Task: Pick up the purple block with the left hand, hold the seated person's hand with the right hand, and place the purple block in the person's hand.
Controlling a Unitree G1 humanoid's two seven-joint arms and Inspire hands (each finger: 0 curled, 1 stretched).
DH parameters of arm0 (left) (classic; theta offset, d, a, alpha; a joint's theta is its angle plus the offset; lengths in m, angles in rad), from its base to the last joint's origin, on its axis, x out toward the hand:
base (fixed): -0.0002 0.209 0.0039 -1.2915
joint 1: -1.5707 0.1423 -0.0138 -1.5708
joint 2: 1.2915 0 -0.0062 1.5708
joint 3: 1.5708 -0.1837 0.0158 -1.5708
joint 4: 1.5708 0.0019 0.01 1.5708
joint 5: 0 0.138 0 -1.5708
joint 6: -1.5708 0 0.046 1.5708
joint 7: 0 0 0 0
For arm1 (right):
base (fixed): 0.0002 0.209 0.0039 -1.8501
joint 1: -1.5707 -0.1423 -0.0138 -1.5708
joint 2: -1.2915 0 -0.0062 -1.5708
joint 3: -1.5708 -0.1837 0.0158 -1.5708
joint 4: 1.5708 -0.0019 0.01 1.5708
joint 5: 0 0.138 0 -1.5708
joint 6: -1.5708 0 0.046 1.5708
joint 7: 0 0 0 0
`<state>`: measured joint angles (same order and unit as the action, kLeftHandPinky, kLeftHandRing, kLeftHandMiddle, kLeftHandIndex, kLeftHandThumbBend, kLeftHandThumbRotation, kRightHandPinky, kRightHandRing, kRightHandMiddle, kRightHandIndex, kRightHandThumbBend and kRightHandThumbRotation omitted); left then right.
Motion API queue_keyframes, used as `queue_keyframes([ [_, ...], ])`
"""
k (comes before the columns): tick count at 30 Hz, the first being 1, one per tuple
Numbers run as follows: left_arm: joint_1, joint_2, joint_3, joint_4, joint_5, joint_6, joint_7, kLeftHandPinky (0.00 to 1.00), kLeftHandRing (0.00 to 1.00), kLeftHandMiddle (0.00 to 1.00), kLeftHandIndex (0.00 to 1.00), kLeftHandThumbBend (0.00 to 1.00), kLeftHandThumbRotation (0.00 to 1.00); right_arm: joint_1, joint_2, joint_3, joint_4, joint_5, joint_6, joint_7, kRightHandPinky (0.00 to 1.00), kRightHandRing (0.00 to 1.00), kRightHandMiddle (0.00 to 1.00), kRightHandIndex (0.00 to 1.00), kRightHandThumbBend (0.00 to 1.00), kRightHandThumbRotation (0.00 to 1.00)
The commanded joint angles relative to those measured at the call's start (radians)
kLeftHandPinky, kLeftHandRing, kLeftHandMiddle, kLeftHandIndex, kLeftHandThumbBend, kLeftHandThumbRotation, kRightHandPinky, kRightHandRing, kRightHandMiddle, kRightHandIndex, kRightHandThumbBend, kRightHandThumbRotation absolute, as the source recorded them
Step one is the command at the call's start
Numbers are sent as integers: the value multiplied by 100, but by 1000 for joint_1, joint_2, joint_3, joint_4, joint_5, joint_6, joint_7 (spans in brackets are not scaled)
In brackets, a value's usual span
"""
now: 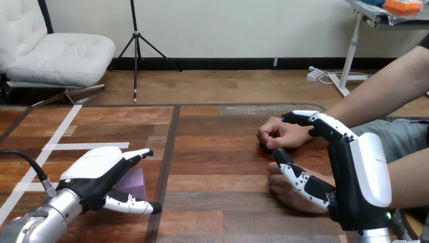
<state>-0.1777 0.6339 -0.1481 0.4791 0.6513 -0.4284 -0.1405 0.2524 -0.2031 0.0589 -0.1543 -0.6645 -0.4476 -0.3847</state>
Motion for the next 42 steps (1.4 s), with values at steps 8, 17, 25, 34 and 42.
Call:
queue_keyframes([
  [8,-91,12,-18,-5,34,11,63,70,84,88,89,75,51,-36,-8,-17,-47,3,4,1,62,70,69,66,48,0],
  [17,-109,9,-39,32,40,11,90,67,81,87,87,72,50,-34,-9,-17,-52,3,7,3,62,70,69,66,48,0],
  [25,-126,5,-57,63,42,16,101,65,80,86,87,71,50,-31,-9,-20,-56,6,11,8,62,70,69,66,47,0],
  [34,-145,-2,-74,103,41,17,113,64,79,84,85,70,50,-30,-11,-22,-57,0,10,5,62,70,69,66,47,0],
  [42,-168,-9,-96,153,52,17,138,63,78,83,84,69,49,-29,-15,-23,-56,0,9,6,62,70,69,66,47,0],
])
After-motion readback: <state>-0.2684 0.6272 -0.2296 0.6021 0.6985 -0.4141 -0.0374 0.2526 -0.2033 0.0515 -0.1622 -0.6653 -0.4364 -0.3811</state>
